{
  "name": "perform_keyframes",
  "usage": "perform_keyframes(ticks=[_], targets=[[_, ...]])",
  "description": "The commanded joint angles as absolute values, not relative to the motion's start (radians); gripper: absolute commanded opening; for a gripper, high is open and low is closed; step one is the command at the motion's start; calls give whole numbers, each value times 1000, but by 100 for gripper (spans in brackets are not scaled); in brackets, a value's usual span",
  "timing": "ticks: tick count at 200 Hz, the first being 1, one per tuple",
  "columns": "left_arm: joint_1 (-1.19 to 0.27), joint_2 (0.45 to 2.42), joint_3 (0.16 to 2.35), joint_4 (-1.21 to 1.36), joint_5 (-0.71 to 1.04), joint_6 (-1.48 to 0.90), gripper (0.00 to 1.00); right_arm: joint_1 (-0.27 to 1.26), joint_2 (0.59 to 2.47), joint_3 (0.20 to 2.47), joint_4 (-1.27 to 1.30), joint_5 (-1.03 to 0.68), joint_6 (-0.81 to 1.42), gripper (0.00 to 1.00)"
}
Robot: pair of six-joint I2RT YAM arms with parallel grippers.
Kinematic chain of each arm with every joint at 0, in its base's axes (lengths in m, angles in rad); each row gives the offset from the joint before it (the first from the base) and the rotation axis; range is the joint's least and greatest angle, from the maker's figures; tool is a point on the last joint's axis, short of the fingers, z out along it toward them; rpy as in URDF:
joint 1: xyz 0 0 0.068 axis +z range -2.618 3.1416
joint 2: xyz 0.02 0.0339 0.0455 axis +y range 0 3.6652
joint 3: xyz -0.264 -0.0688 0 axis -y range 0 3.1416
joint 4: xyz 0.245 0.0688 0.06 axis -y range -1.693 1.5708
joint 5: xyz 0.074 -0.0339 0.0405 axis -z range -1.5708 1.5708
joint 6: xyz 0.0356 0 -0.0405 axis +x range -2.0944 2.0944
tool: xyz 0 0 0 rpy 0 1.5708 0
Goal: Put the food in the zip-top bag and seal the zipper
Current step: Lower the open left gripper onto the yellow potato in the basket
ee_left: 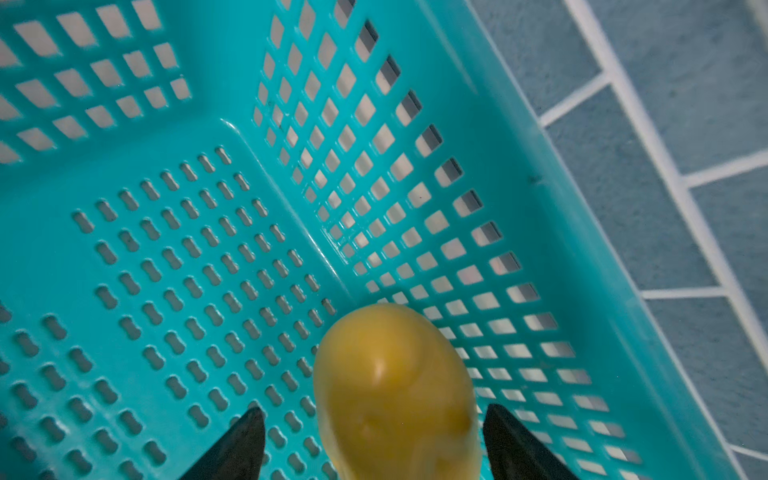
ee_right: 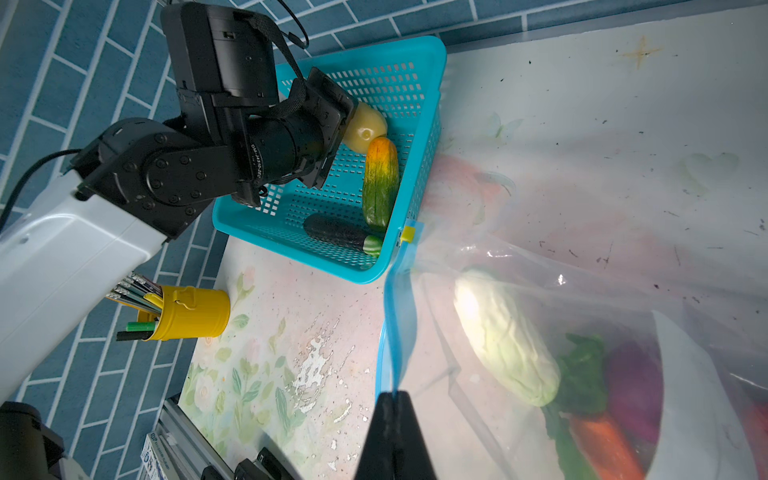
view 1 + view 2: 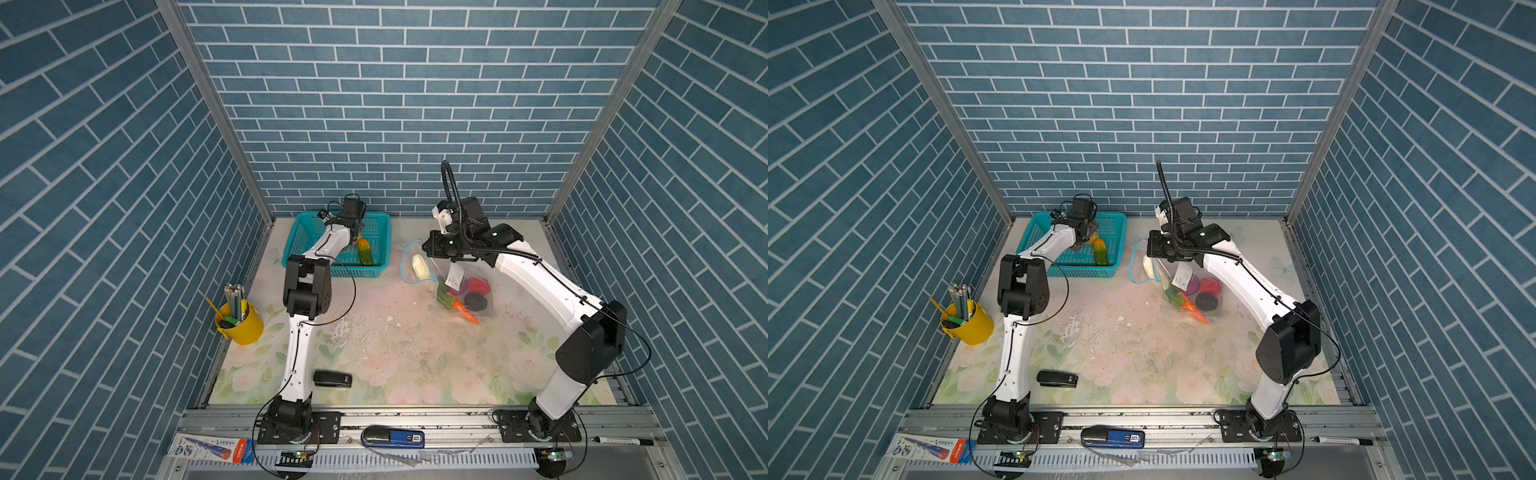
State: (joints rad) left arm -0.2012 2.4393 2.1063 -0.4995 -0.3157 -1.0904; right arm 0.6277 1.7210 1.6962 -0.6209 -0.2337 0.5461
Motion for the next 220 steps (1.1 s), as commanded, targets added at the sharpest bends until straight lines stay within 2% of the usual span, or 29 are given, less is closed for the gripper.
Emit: perform_keyframes(ticks=[1, 120, 220], targets=[[-197, 2465, 2135, -533, -317, -1094, 85, 624, 1736, 1750, -644, -245, 552, 0], [-184, 2501, 2148, -457, -328, -1014, 96, 624, 1741, 1752, -651, -249, 555, 0], [-149, 2455, 2126, -511, -351, -895, 85, 625, 1732, 1750, -657, -239, 555, 0]])
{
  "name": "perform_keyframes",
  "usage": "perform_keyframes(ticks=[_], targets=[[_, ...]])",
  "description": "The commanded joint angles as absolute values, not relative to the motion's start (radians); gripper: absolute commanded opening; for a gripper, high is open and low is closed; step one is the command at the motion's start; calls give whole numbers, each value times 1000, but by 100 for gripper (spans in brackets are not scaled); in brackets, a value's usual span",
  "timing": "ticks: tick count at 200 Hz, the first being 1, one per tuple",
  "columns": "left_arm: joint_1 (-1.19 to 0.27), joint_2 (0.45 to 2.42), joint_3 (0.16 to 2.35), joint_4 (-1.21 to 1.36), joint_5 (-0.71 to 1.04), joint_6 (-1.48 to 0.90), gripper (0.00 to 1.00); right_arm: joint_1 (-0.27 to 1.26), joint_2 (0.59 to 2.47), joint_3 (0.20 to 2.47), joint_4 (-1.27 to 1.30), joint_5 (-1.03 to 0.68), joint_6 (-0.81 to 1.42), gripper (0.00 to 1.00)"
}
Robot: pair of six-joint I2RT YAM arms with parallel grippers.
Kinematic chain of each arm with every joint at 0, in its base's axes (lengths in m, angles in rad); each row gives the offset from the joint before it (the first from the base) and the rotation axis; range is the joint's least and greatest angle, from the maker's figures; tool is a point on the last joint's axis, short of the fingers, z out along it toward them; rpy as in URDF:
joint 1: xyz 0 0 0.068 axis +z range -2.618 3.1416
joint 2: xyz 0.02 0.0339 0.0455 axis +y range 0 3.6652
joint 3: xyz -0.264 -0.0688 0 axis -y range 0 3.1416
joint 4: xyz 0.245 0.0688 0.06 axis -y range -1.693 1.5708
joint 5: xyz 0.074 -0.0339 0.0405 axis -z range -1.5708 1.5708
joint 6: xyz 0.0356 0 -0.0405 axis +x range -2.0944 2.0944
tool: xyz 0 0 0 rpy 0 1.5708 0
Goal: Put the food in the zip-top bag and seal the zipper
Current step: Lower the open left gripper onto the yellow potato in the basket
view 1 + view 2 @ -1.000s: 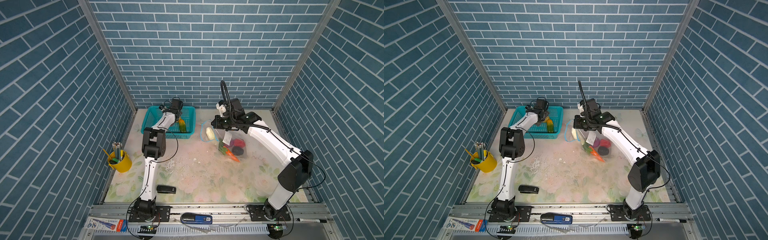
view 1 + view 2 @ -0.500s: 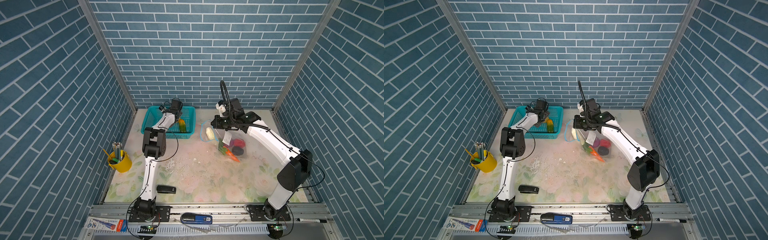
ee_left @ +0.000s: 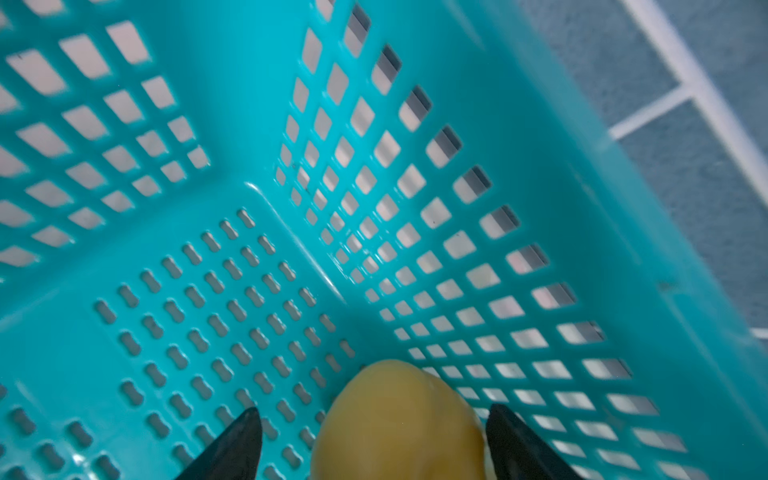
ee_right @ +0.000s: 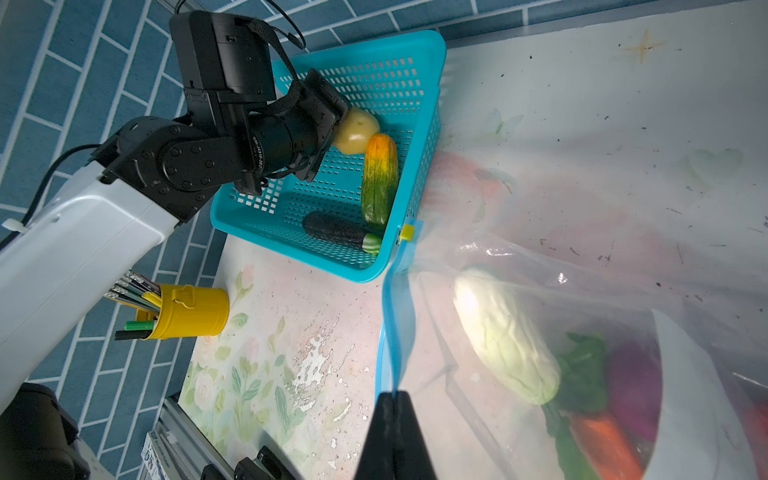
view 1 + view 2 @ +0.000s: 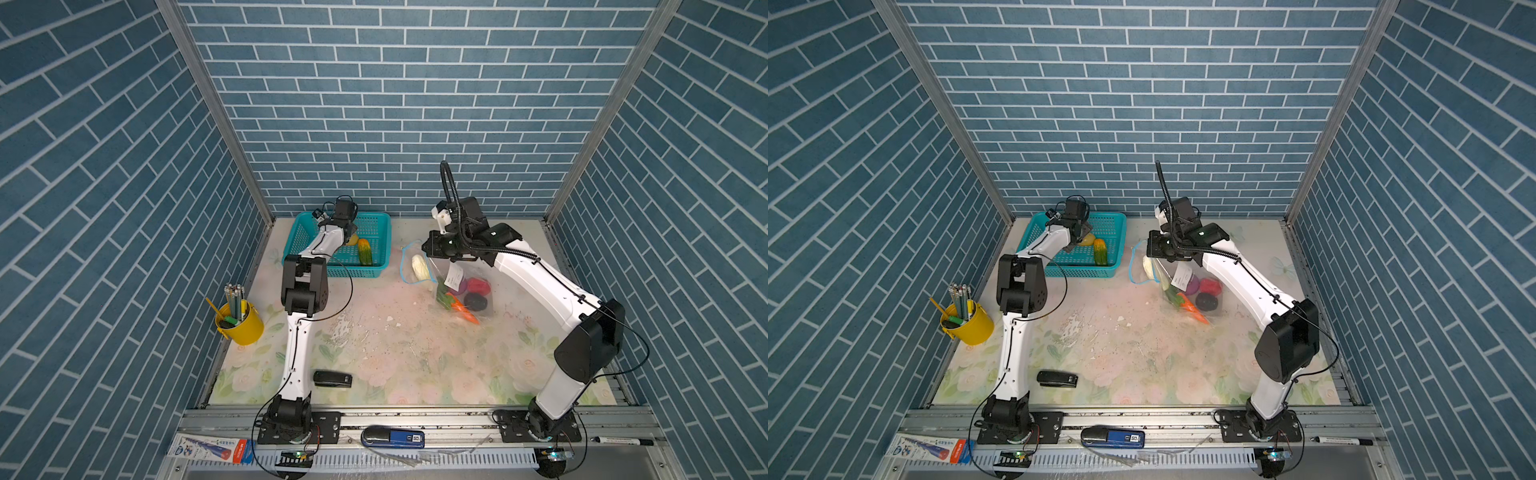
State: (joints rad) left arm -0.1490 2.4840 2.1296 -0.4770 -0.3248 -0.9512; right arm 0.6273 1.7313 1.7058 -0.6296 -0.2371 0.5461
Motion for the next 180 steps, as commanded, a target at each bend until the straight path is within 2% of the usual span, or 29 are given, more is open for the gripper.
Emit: perform_keyframes(ticks=[1, 32, 53, 121, 132, 149, 180], targets=[[-149, 2454, 2125, -511, -351, -893, 84, 625, 1731, 1751, -657, -239, 555, 0], [-149, 2428, 2101, -495, -353, -856, 81, 624, 1724, 1744, -657, -235, 556, 0], [-149, 2425, 2092, -485, -343, -843, 75, 625, 1721, 1742, -655, -235, 555, 0], [-149, 2409, 2091, -518, -325, -818, 74, 625, 1709, 1733, -655, -229, 555, 0], [-150, 2406, 2097, -542, -324, -803, 76, 624, 1709, 1732, -655, -229, 555, 0], [-152, 2419, 2139, -615, -325, -764, 86, 625, 1709, 1729, -651, -229, 555, 0], [-154, 2470, 2233, -719, -320, -714, 96, 624, 1715, 1733, -643, -236, 557, 0]])
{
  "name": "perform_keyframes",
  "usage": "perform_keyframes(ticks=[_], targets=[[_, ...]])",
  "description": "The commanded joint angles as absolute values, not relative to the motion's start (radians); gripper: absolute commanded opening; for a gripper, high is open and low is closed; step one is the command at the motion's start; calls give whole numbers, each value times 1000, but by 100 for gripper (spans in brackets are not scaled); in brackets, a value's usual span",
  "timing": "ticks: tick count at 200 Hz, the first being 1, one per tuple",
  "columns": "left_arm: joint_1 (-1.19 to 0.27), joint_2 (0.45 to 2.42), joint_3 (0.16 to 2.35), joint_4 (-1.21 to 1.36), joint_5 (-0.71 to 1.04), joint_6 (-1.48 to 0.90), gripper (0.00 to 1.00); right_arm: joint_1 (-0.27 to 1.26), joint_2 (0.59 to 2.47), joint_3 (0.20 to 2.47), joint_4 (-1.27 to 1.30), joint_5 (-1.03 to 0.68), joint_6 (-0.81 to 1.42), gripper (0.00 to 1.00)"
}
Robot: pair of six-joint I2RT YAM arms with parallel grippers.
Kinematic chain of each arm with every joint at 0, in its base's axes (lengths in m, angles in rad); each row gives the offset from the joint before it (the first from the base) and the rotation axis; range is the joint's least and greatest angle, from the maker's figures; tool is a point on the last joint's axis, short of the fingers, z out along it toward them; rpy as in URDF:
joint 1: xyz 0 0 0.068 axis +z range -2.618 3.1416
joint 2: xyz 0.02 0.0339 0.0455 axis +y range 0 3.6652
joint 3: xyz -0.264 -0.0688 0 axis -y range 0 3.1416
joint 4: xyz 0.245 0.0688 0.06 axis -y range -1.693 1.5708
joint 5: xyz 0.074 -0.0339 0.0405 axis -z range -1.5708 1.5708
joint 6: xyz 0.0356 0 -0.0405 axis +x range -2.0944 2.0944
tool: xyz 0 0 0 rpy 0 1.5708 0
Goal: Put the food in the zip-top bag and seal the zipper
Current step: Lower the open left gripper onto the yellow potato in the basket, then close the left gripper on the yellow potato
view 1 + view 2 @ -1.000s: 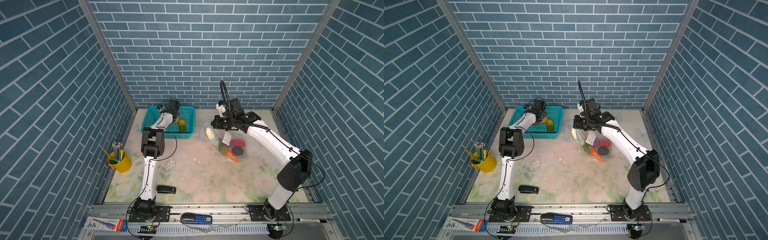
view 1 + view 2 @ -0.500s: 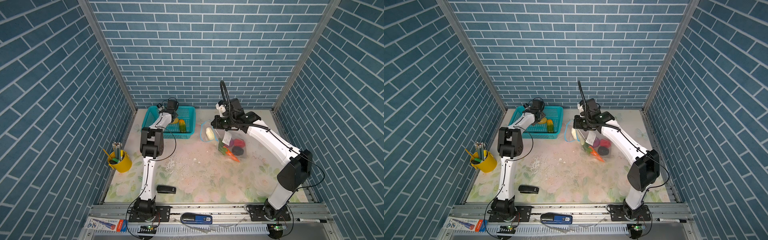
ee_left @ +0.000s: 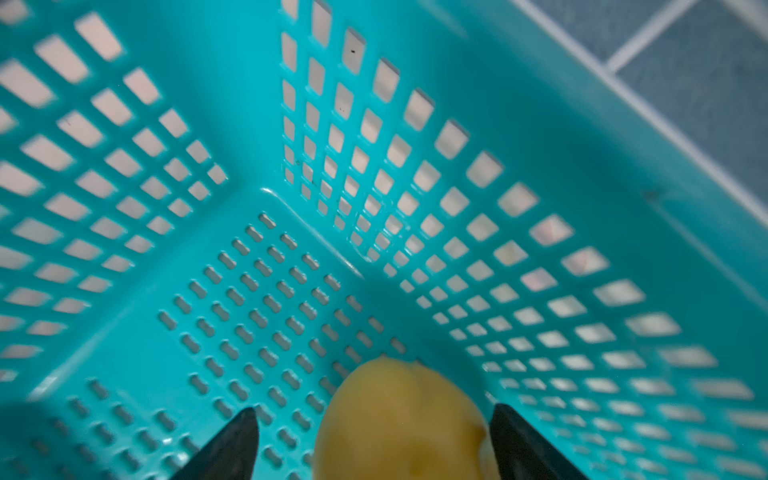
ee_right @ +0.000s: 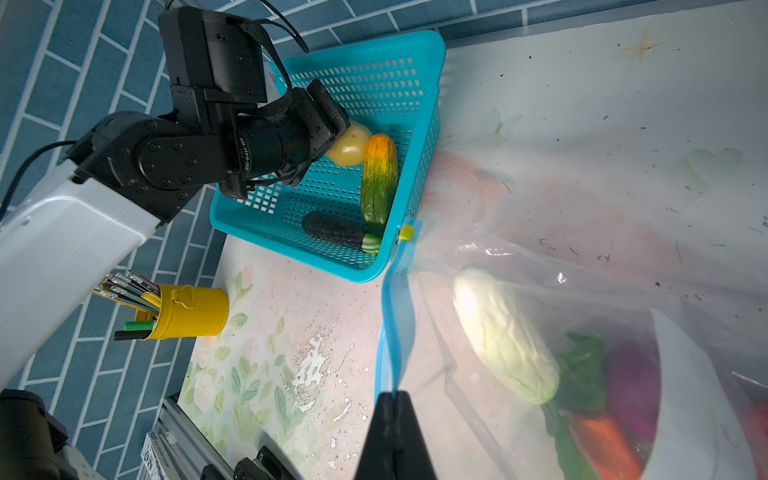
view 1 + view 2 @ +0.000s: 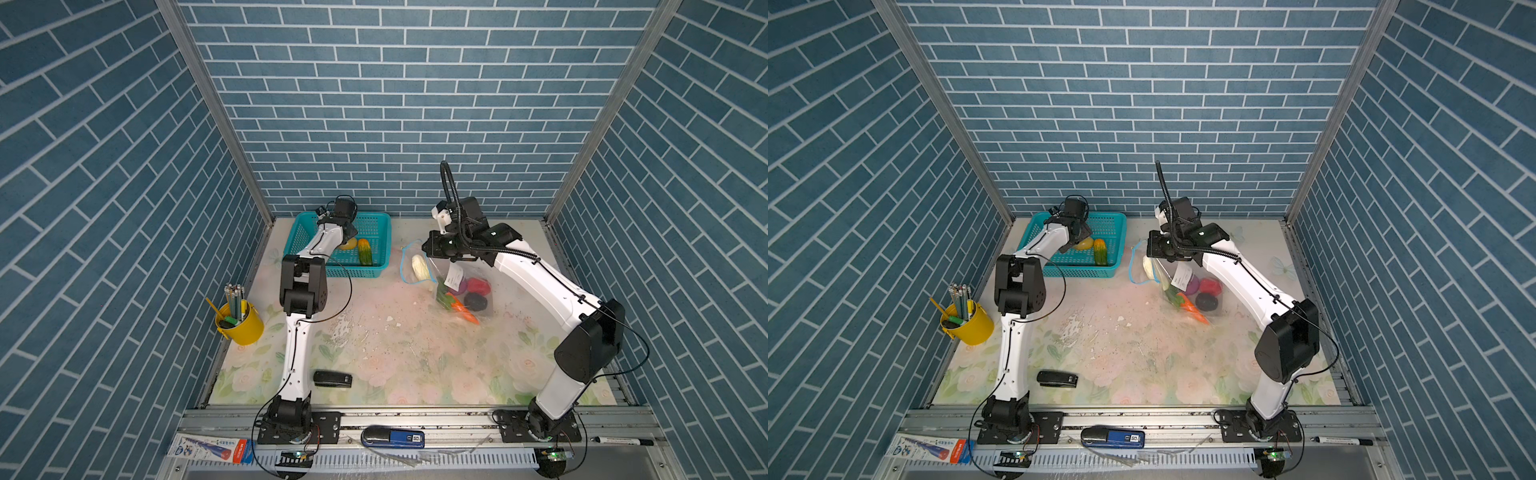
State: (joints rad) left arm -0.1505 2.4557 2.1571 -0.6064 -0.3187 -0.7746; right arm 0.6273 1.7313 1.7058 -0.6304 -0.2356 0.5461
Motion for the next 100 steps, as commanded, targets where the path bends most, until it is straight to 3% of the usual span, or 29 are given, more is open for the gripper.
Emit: perform_keyframes(ticks=[1, 100], targets=[[-154, 2471, 2236, -721, -319, -715, 96, 625, 1716, 1732, -644, -236, 557, 0], [-159, 2560, 2297, -742, -243, -695, 99, 625, 1714, 1731, -644, -233, 558, 0]])
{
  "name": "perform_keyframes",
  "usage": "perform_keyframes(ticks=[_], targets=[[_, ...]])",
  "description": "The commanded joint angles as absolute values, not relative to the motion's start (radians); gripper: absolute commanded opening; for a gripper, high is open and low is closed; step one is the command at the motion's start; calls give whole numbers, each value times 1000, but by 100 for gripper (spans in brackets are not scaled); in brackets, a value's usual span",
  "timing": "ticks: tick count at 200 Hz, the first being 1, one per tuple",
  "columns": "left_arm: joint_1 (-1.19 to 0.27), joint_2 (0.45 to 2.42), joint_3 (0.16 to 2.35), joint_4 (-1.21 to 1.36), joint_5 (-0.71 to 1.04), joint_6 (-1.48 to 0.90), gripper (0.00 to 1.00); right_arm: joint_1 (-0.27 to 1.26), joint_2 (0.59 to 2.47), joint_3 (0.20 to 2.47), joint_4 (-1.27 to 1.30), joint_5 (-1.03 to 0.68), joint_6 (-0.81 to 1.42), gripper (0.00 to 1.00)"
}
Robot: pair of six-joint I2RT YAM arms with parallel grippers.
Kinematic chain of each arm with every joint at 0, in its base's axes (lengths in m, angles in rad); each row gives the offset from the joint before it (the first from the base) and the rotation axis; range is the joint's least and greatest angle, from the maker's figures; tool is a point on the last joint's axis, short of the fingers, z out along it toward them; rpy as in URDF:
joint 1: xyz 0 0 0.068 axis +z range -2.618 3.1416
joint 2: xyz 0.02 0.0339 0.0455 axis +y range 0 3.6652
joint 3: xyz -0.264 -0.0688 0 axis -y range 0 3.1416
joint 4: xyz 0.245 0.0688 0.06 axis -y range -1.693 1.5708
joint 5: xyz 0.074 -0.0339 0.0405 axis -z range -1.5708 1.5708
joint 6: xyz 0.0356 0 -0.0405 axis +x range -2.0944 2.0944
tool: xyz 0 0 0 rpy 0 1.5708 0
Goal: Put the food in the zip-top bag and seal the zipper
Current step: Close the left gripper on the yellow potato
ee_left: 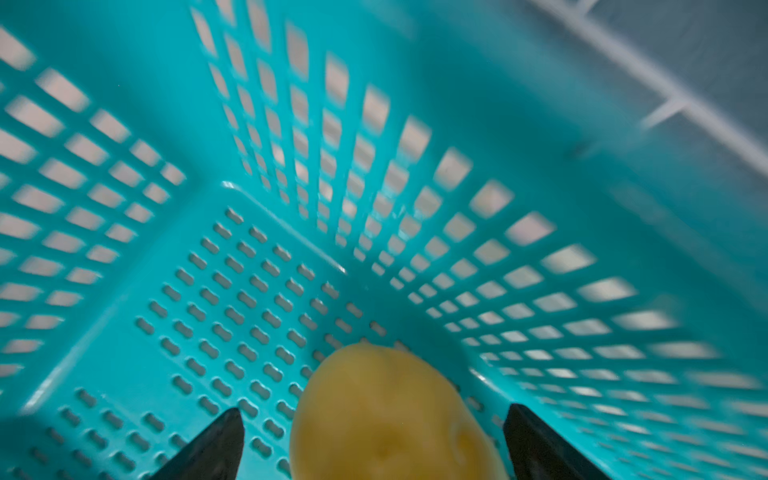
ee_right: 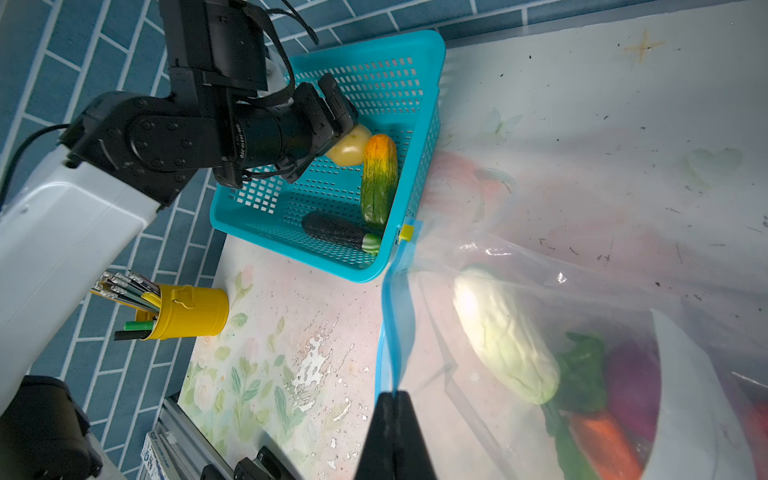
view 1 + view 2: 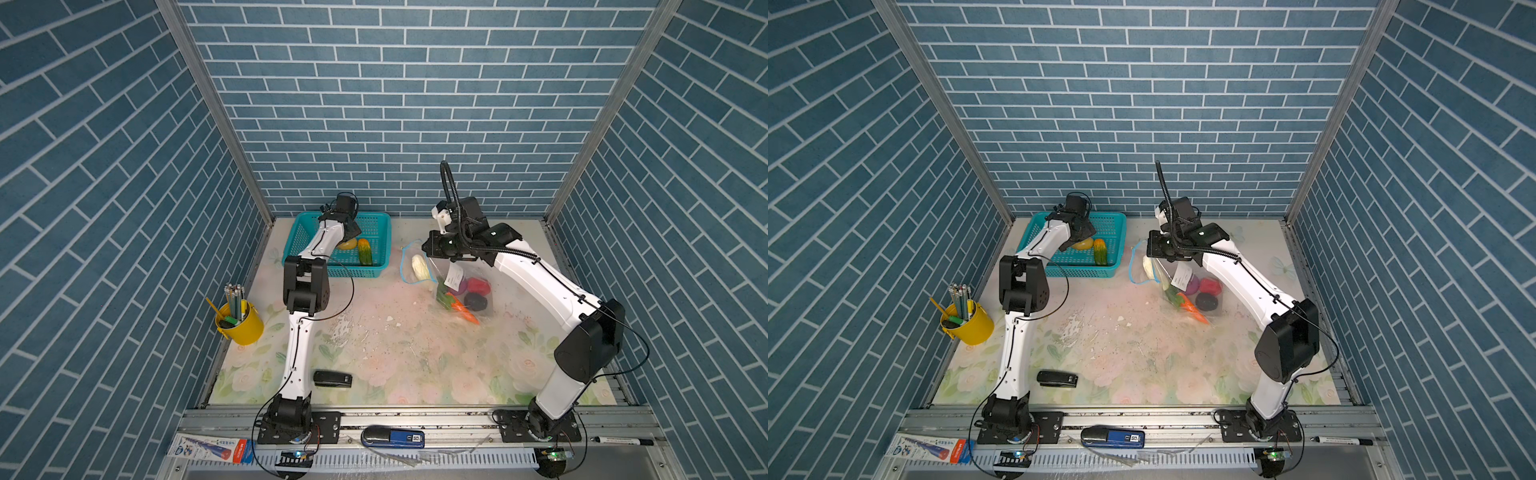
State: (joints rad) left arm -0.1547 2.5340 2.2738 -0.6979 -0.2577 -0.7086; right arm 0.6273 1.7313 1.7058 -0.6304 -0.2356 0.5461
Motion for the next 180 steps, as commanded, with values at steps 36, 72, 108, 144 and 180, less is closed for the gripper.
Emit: perform_keyframes(ticks=[36, 72, 108, 144, 180], targets=[[-158, 2560, 2295, -748, -251, -687, 98, 624, 1715, 1733, -646, -235, 558, 0], [-158, 2547, 2294, -745, -261, -688, 90, 624, 1714, 1732, -646, -233, 558, 0], [-158, 2534, 2293, -742, -263, -684, 77, 625, 1710, 1729, -646, -233, 558, 0], [-157, 2511, 2281, -744, -258, -678, 72, 625, 1706, 1726, -644, -232, 558, 0], [-161, 2450, 2233, -718, -259, -658, 71, 625, 1704, 1726, -643, -232, 557, 0]])
